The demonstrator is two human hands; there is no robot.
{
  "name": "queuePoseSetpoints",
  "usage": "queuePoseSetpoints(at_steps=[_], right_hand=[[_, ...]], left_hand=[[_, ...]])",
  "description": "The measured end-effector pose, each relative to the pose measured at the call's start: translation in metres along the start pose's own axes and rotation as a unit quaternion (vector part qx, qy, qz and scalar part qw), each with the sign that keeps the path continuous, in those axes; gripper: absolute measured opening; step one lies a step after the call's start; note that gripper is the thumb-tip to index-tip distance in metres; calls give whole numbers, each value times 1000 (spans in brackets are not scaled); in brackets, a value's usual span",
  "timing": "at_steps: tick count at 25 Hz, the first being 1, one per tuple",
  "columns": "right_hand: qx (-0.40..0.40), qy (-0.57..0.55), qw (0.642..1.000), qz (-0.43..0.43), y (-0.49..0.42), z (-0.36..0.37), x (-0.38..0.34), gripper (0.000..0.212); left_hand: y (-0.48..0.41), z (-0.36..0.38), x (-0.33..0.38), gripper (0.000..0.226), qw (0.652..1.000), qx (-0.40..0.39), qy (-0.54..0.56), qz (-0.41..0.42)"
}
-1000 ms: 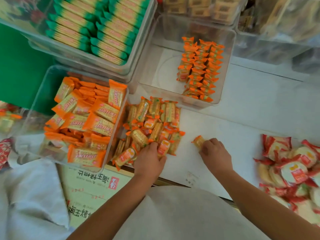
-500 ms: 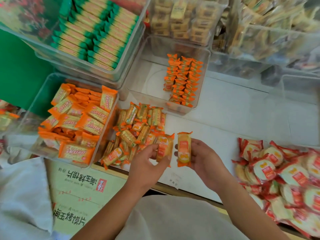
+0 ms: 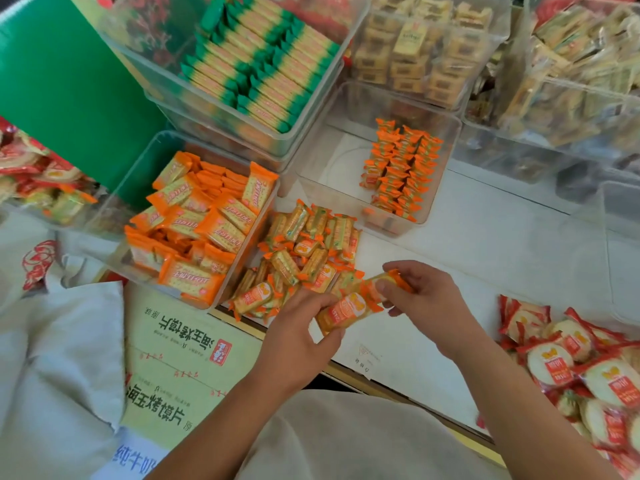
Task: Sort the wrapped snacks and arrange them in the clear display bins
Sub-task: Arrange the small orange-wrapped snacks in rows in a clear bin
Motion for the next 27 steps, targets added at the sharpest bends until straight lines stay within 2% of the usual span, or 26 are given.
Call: queuePoseSetpoints(at_steps=[2, 3, 5, 7, 9, 11, 13, 15, 17, 22, 25, 27], right_hand=[[-35, 24, 999, -4, -2, 21, -11, 12], [-54, 28, 998, 1, -3, 32, -13, 15], [-94, 29, 995, 9, -2, 56, -13, 29], [-105, 48, 993, -5, -3, 73, -14, 52], [-84, 62, 994, -18, -7, 83, -12, 55], [-49, 78, 996, -11, -12, 86, -8, 57], [-31, 101, 994, 0, -15, 87, 0, 63], [-27, 116, 993, 7, -14, 87, 4, 67], [-18, 118, 993, 12, -11, 84, 5, 68], [11, 95, 995, 36, -8, 65, 6, 65], [-12, 88, 994, 67, -11, 51, 12, 55], [-39, 88, 992, 87, -13, 42, 17, 54]], left_hand=[[1, -7, 2, 45, 999, 15, 9, 34], [0, -11, 1, 46, 999, 25, 14, 46], [0, -19, -2, 47, 998, 40, 23, 50], [-3, -25, -7, 45, 998, 45, 27, 37], [-7, -30, -16, 38, 999, 40, 19, 28], [-15, -39, -49, 42, 998, 46, -49, -11], [-23, -50, -97, 50, 979, 48, -184, -79], [-23, -48, -139, 60, 947, -13, -289, -140], [-23, -44, -157, 68, 937, -56, -312, -149], [-33, -54, -142, 64, 963, -23, -233, -133], [-25, -51, -97, 59, 994, 8, -91, -66], [-27, -40, -53, 54, 1000, 6, 10, -14]])
Point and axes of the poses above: each hand's wrist, its own y-axis away from the middle knuckle, its own z-axis out of the palm, x = y × z, the point moved 10 cm from there along -y, towards the middle knuckle, and after that the axes turned 5 degrees about y, right-handed, at the moved point
